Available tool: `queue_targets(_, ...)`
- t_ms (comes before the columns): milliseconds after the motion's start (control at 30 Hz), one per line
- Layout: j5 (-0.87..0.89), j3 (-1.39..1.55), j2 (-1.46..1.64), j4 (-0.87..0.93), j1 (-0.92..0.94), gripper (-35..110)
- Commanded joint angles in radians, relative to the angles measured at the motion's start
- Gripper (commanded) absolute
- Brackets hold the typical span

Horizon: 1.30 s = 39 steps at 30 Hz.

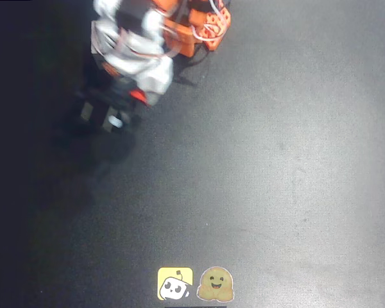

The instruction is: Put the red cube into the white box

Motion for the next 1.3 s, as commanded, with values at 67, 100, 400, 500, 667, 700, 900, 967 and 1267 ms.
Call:
queue_targets(67, -0.098, -0.072, 0.034, 0.063, 0.21, 0)
queue_targets(100, -0.11, -0.078, 0.034, 0.074, 0.242, 0)
queue_targets(400, -0.161, -0.071, 0.052, 0.137, 0.453, 0)
queue_targets(500, -0.196, -0.064, 0.052, 0.138, 0.522, 0)
queue_targets(667, -0.273, -0.06, 0.052, 0.135, 0.623, 0)
queue_targets(700, -0.284, -0.058, 0.051, 0.135, 0.64, 0)
queue_targets(900, -0.342, -0.049, 0.054, 0.127, 0.693, 0)
queue_targets(967, -0.36, -0.049, 0.054, 0.121, 0.693, 0)
queue_targets(1267, -0.437, -0.044, 0.048, 0.098, 0.69, 24)
